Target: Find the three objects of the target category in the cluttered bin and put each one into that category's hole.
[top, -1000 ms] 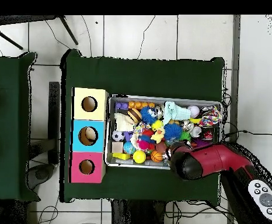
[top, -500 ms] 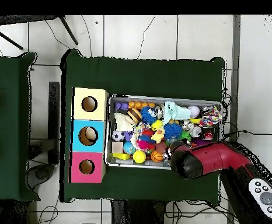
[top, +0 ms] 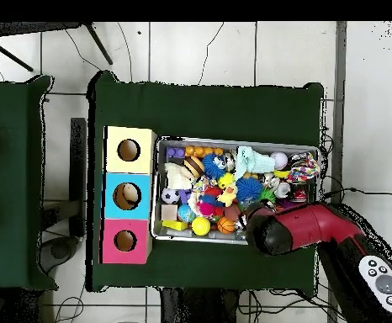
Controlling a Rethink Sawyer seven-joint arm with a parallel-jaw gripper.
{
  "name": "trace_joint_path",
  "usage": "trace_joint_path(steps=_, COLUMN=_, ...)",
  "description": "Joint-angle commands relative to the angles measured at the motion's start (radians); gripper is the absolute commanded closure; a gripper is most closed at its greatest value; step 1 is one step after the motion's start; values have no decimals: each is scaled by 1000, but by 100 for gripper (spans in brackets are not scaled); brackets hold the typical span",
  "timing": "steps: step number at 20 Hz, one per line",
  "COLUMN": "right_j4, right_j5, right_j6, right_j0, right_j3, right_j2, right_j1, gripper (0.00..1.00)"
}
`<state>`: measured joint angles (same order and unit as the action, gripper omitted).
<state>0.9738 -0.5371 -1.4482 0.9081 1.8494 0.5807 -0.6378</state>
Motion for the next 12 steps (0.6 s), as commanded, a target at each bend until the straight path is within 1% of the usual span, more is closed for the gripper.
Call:
trace_joint_path(steps=1, right_j4=29, right_j5=-128, right_j6=332, right_j0=-9, right_j3=-40, right_j2=61, right_j1=-7, gripper=100)
trace_joint_path(steps=2, right_j4=20, right_j5=-136, right_j6=334, right_j0=-8, right_j3=-34, right_j2=64, right_j1=-19, gripper=100)
trace_joint_path(steps=3, right_j4=-3, right_j5=-152, right_j6=340, right_j0=-6, right_j3=-20, right_j2=75, right_j1=-48, gripper=100)
trace_joint_path(steps=6, right_j4=-45, right_j5=-186, right_j6=354, right_j0=1, right_j3=5, right_j2=96, right_j1=-104, gripper=100)
trace_joint_path(steps=7, right_j4=-70, right_j5=-203, right_j6=361, right_j0=5, right_j3=17, right_j2=111, right_j1=-134, gripper=100)
trace_joint_path(steps=12, right_j4=-116, right_j5=-237, right_j6=383, right_j0=16, right_j3=41, right_j2=157, right_j1=-208, gripper=100)
